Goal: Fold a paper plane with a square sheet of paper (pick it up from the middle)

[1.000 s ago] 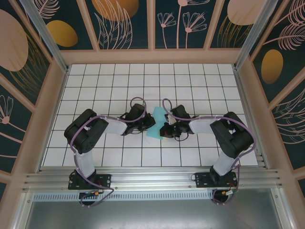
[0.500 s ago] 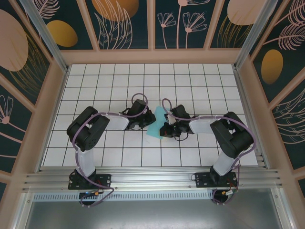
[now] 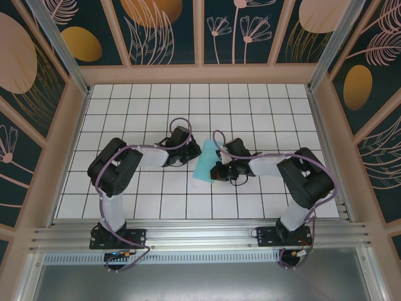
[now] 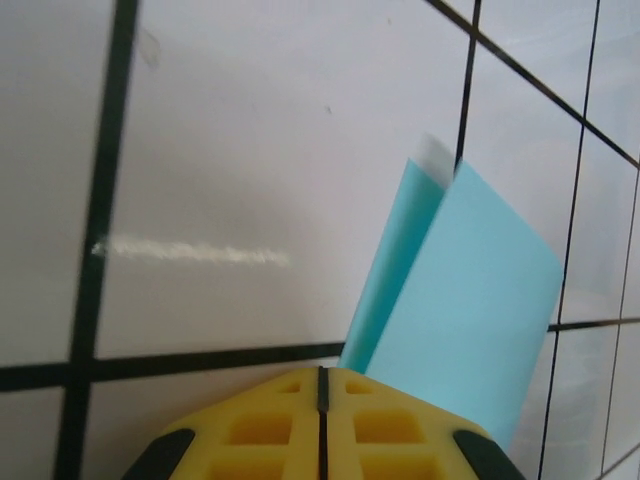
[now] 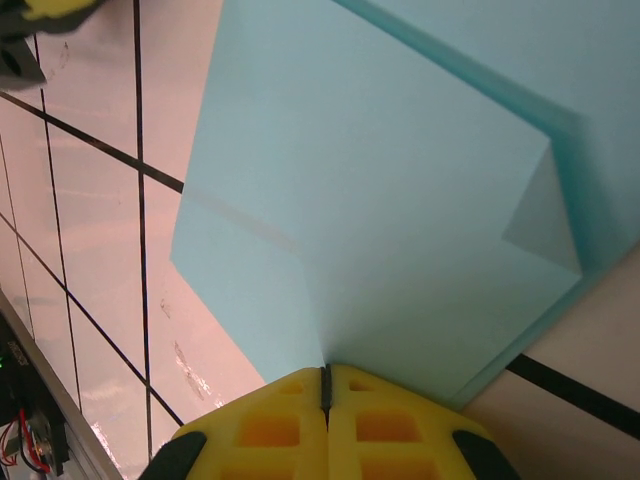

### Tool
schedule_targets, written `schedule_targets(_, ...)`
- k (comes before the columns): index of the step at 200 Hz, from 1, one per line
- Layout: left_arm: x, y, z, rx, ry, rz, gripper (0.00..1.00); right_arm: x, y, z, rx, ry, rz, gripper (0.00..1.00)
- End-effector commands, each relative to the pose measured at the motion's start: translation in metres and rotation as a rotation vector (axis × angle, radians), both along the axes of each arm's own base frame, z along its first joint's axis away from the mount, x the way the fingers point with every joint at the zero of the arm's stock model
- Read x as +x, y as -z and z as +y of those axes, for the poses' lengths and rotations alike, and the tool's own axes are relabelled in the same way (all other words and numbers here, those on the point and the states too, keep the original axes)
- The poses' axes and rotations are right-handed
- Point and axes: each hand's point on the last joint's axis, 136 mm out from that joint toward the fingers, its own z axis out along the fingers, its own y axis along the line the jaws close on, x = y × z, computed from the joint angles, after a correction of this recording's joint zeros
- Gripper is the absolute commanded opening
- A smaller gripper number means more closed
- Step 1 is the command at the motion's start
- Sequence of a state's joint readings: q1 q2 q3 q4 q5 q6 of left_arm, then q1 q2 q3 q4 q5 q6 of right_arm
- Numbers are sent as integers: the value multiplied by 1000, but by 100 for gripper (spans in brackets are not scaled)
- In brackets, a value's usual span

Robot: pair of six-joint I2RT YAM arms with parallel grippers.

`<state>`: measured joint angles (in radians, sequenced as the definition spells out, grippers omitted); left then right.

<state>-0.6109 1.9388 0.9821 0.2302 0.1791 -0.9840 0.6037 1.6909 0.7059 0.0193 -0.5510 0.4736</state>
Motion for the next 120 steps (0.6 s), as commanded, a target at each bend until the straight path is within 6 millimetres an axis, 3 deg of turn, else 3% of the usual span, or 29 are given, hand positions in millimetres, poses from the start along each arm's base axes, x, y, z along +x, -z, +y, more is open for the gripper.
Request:
schedule_targets(1,12,-18,10,41,-14,-49,11,-35,44,-45,-227,7,134,0)
schedule_targets(24,9,-53,7,-31,-6,-105,12,-30,40,-43,-223,-2,119,0)
schedule_targets(55,-15,-69,-2,-152,53,-114,11,-18,27,-35,-185,-2,79,0)
schedule_targets(93,-37,-54,-38,-203,186,-62,10,-11,23,-29,-167,-4,61,0)
schedule_targets(120,-41,-31,-45,-203,182,-13,9,-10,21,-29,-165,-3,61,0)
